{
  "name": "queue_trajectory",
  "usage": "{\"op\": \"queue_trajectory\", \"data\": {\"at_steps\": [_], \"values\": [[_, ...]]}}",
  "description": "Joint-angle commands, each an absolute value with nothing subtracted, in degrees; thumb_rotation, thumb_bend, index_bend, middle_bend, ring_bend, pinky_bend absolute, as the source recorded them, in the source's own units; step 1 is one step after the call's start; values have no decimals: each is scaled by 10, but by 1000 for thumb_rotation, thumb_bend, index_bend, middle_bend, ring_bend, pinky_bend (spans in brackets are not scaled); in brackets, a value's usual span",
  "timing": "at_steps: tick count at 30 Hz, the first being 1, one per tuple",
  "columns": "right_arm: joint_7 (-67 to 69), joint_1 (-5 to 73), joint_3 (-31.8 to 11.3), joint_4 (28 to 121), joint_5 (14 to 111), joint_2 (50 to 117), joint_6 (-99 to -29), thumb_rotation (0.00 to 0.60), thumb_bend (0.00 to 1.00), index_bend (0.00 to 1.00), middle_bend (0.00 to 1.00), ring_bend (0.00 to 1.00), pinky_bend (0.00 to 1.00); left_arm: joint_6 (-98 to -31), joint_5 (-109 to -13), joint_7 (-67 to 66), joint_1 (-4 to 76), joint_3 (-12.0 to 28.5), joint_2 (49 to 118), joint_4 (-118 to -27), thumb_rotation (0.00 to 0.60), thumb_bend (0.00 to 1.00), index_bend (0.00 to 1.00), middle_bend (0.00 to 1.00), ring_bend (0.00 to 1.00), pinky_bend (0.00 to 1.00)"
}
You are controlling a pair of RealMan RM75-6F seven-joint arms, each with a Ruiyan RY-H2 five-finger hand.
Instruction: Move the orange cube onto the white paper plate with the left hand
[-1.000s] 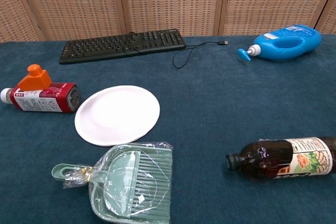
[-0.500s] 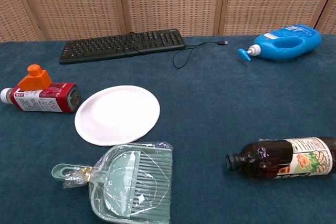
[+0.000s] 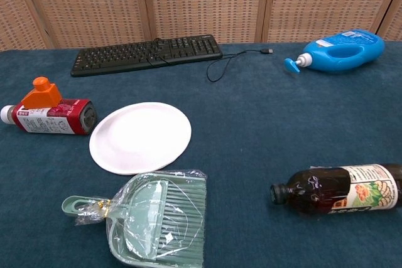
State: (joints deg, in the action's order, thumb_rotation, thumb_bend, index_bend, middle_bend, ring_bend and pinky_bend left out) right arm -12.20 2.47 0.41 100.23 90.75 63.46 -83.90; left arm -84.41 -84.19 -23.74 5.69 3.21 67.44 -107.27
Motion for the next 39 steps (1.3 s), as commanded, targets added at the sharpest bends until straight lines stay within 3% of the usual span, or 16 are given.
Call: {"op": "queue_trajectory", "data": {"at_steps": [1, 5, 12, 21, 39], "values": [[-123, 25, 5, 1002, 909, 635, -838, 600, 0, 3, 0, 0, 38, -800, -787, -215, 89, 71, 649, -1076, 600, 222, 0, 0, 0, 0], [-127, 26, 5, 1002, 907, 637, -836, 600, 0, 7, 0, 0, 38, -726, -716, -167, 132, 112, 609, -1095, 600, 238, 13, 0, 0, 0], [-132, 27, 7, 1002, 907, 640, -832, 600, 0, 8, 0, 0, 38, -585, -569, -177, 229, 161, 555, -1083, 600, 248, 126, 0, 0, 0], [-129, 31, 4, 1000, 897, 640, -824, 600, 0, 9, 0, 0, 38, -434, -351, -260, 369, 149, 529, -1043, 600, 259, 181, 0, 0, 0], [-123, 35, 2, 996, 884, 640, -816, 600, 0, 9, 0, 0, 37, -462, -184, -359, 509, 69, 608, -975, 600, 279, 249, 0, 0, 0]]}}
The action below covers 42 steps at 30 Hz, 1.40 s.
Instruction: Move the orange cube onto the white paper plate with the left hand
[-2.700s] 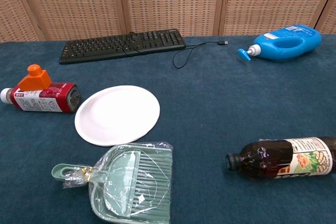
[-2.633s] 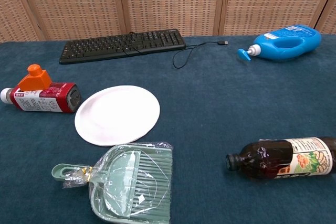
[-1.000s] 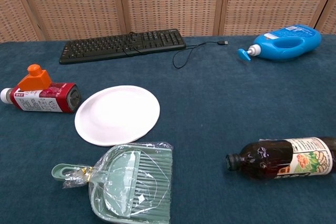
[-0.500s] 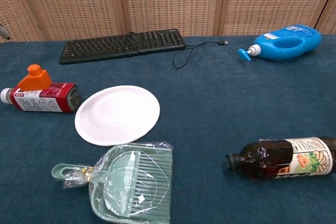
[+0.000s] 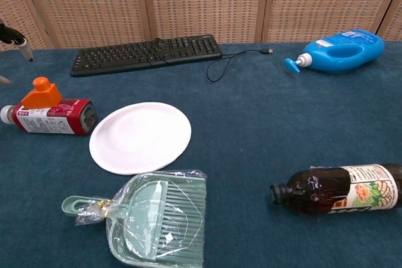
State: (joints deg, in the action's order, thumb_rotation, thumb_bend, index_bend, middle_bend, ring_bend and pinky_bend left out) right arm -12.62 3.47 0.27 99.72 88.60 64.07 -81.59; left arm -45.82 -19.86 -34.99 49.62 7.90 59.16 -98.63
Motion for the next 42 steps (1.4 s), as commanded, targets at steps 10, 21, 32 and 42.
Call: {"op": "queue_trajectory", "data": {"at_steps": [10, 21, 32, 42], "values": [[-112, 35, 1, 995, 885, 635, -818, 600, 0, 8, 0, 0, 38, -486, -163, -367, 534, 49, 663, -936, 600, 281, 263, 0, 0, 0], [-108, 37, -1, 993, 880, 635, -817, 600, 0, 8, 0, 0, 38, -490, -157, -367, 541, 31, 700, -904, 600, 291, 309, 0, 0, 0], [-101, 35, -1, 993, 884, 633, -825, 600, 0, 8, 0, 0, 38, -510, -184, -344, 531, 32, 726, -892, 600, 471, 564, 0, 0, 0], [-97, 35, -1, 994, 887, 632, -826, 600, 0, 9, 0, 0, 38, -538, -217, -318, 525, 60, 688, -948, 600, 475, 581, 0, 0, 0]]}}
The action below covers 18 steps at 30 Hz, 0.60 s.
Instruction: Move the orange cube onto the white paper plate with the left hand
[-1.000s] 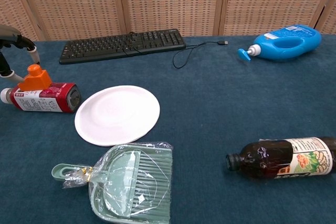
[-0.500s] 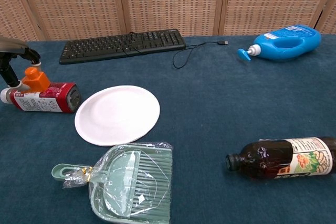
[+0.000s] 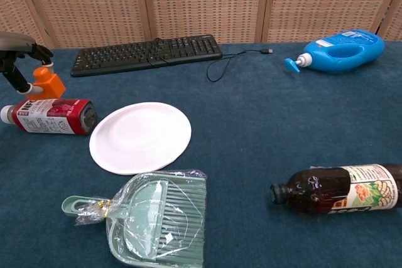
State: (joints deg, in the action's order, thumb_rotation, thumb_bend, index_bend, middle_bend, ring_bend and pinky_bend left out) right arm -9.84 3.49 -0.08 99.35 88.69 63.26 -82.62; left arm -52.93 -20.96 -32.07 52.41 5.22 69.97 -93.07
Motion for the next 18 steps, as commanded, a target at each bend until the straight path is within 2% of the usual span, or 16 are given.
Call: {"op": "queue_trajectory", "data": {"at_steps": [1, 9, 14, 18], "values": [[-95, 35, -1, 994, 887, 631, -826, 600, 0, 9, 0, 0, 38, -540, -219, -318, 526, 63, 684, -955, 600, 474, 579, 0, 0, 0], [-74, 36, -2, 995, 885, 623, -824, 600, 0, 8, 0, 0, 38, -562, -219, -345, 554, 84, 664, -1033, 600, 476, 575, 0, 0, 0], [-54, 38, -2, 994, 882, 616, -819, 600, 0, 9, 0, 0, 38, -587, -233, -383, 586, 89, 699, -1054, 600, 475, 579, 0, 0, 0], [-42, 39, -4, 994, 880, 612, -818, 600, 0, 8, 0, 0, 38, -582, -247, -397, 598, 83, 720, -1045, 600, 473, 584, 0, 0, 0]]}}
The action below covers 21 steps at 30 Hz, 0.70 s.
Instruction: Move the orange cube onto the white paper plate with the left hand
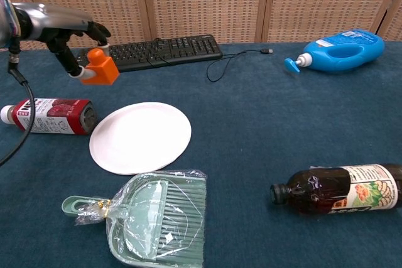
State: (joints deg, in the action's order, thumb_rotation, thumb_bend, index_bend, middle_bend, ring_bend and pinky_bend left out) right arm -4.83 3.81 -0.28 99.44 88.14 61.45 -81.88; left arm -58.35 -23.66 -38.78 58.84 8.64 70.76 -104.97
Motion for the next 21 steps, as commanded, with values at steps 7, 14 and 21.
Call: {"op": "queue_trajectory", "data": {"at_steps": [7, 14, 21], "values": [[-16, 43, -10, 987, 869, 606, -811, 600, 0, 8, 0, 0, 38, -552, -347, -396, 611, 62, 799, -966, 600, 475, 591, 0, 0, 0], [-10, 45, -10, 985, 866, 605, -807, 600, 0, 8, 0, 0, 38, -522, -468, -351, 603, 44, 835, -900, 600, 475, 614, 0, 0, 0], [-3, 47, -12, 982, 861, 605, -802, 600, 0, 8, 0, 0, 38, -505, -584, -299, 597, 31, 874, -835, 600, 474, 620, 0, 0, 0]]}}
